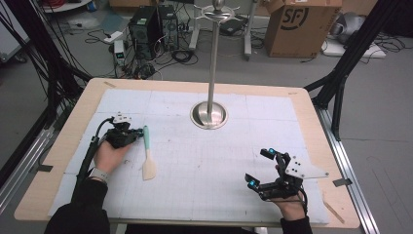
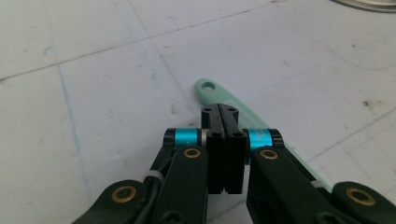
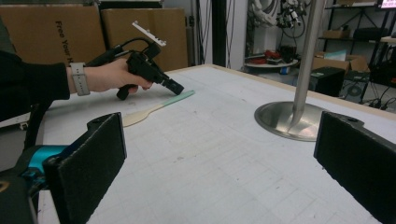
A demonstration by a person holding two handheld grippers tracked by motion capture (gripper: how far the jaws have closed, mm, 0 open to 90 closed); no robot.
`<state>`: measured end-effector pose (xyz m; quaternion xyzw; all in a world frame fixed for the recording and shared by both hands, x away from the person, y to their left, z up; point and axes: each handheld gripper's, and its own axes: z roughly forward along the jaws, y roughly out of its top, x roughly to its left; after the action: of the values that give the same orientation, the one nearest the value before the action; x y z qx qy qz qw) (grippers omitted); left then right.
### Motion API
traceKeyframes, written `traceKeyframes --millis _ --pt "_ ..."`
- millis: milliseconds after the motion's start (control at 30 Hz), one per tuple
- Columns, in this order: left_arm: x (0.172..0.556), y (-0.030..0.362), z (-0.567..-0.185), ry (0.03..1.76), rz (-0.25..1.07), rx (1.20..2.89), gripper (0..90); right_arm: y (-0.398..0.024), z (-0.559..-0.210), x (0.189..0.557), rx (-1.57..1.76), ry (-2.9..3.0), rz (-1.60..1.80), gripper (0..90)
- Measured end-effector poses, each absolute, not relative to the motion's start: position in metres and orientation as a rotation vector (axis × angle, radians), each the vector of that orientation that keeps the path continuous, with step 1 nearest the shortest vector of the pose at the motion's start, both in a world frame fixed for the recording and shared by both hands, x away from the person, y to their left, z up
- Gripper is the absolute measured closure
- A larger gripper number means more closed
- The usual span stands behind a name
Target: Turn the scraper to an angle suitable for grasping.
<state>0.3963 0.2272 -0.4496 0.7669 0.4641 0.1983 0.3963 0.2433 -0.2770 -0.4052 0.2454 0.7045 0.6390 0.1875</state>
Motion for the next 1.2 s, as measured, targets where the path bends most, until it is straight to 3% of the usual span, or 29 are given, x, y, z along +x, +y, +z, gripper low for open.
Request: traceKeyframes --millis 833,1200 --pt "0.379 0.177 -0.447 0.980 0.413 2.063 89.6 -0.276 -0.407 0.246 0.695 2.000 1.787 1.2" --pt "0.358 0.176 -0.431 0.898 0.376 2.062 89.4 -0.276 -0.407 0.246 0.699 2.007 1.783 1.2"
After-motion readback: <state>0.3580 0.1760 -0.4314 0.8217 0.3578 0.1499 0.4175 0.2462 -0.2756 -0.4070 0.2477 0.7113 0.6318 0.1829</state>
